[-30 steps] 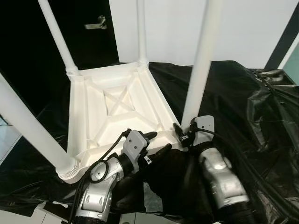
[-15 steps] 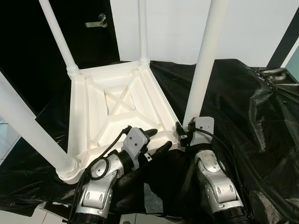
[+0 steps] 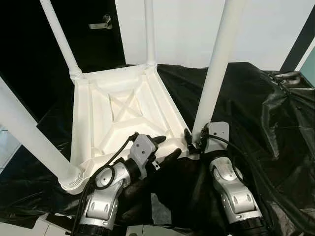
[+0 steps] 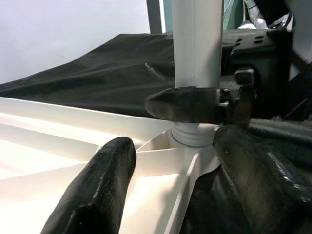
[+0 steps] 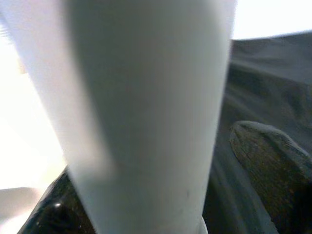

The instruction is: Building children table

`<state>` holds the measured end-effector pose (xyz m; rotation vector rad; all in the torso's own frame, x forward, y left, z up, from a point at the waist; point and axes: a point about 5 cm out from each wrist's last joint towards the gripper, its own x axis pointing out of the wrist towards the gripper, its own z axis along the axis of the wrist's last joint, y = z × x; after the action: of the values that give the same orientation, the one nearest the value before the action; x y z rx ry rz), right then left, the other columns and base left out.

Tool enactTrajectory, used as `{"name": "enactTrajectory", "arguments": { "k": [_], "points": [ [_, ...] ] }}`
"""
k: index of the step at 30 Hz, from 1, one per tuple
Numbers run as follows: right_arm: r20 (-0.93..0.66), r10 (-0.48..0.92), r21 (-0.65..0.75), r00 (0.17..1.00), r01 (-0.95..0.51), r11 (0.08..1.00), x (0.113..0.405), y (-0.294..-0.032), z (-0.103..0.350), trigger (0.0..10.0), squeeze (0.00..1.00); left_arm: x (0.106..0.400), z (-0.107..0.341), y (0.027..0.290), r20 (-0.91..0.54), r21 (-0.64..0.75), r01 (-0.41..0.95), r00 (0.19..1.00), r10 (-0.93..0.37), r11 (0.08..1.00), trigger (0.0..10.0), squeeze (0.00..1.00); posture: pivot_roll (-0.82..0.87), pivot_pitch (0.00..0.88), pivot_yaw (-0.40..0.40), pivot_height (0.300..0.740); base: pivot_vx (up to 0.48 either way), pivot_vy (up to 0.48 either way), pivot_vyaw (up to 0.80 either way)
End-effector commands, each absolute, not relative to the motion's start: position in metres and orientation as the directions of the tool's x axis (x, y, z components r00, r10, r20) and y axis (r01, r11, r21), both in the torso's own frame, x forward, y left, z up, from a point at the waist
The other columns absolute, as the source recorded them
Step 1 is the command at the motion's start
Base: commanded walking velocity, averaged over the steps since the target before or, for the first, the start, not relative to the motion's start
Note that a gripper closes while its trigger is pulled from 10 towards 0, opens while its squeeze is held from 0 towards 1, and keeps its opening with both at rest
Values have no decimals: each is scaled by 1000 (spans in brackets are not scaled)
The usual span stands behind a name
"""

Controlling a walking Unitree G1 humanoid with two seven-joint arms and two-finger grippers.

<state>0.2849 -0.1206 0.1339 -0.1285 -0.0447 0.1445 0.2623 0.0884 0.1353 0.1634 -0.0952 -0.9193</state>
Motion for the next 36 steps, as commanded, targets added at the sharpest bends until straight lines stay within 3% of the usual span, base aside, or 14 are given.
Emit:
{"name": "enactTrajectory", "arguments": {
  "k": [1, 4, 7, 8, 10, 11, 15, 22, 23, 25, 26, 35, 36],
  "points": [
    [49, 233, -138, 971, -225, 965, 282, -126, 136, 10000, 1000, 265, 133, 92, 12, 167, 737, 663, -749, 655, 10000, 0, 49, 0, 15, 740, 0, 0, 0],
    [57, 294, -153, 954, -283, 947, 282, -129, 139, 10000, 1000, 265, 133, 93, 11, 167, 738, 662, -750, 654, 10000, 0, 47, 0, 18, 740, 0, 0, 0],
    [45, 445, -179, 894, -431, 884, 284, -135, 142, 10000, 1000, 265, 133, 93, 8, 168, 742, 657, -753, 649, 10000, 0, 43, 0, 25, 740, 0, 0, 0],
    [23, 513, -199, 858, -499, 843, 286, -138, 143, 10000, 306, 265, 133, 93, 7, 169, 744, 655, -756, 646, 10000, 0, 41, 0, 33, 740, 0, 0, 0],
    [23, 513, -199, 858, -499, 843, 286, -138, 143, 10000, 306, 265, 133, 93, 7, 169, 744, 655, -756, 646, 10000, 0, 41, 0, 33, 740, 0, 0, 0],
    [-15, 605, -234, 796, -591, 772, 292, -143, 143, 10000, 0, 266, 134, 93, 6, 171, 747, 651, -759, 642, 10000, 0, 42, 0, 38, 740, 0, 0, 0],
    [-64, 673, -248, 737, -665, 704, 302, -143, 141, 10000, 0, 267, 134, 94, 3, 174, 747, 651, -759, 641, 10000, 0, 44, 0, 41, 740, 0, 0, 0],
    [-88, 707, -256, 702, -701, 665, 306, -140, 139, 10000, 0, 267, 135, 93, 7, 173, 745, 653, -757, 644, 10000, 0, 53, 0, 36, 740, 0, 0, 0],
    [-93, 716, -254, 692, -712, 655, 307, -139, 138, 6706, 0, 266, 135, 93, 9, 173, 744, 654, -756, 646, 10000, 0, 64, 0, 30, 740, 0, 0, 0],
    [-93, 716, -254, 692, -712, 655, 307, -139, 138, 6706, 0, 266, 135, 93, 9, 173, 744, 654, -756, 646, 10000, 0, 64, 0, 30, 740, 0, 0, 0],
    [-100, 727, -248, 680, -724, 643, 307, -139, 136, 0, 0, 265, 135, 93, 10, 172, 742, 657, -754, 648, 10000, 0, 68, 0, 28, 740, 0, 0, 0],
    [-97, 707, -220, 701, -708, 671, 303, -147, 128, 0, 0, 263, 135, 94, 8, 165, 738, 662, -749, 654, 10000, 0, 56, 0, 32, 740, 0, 0, 0],
    [-88, 695, -209, 713, -696, 687, 303, -147, 128, 2039, 0, 263, 135, 94, 8, 165, 739, 661, -751, 653, 10000, 0, 56, 0, 32, 740, 0, 0, 0]
  ]
}}
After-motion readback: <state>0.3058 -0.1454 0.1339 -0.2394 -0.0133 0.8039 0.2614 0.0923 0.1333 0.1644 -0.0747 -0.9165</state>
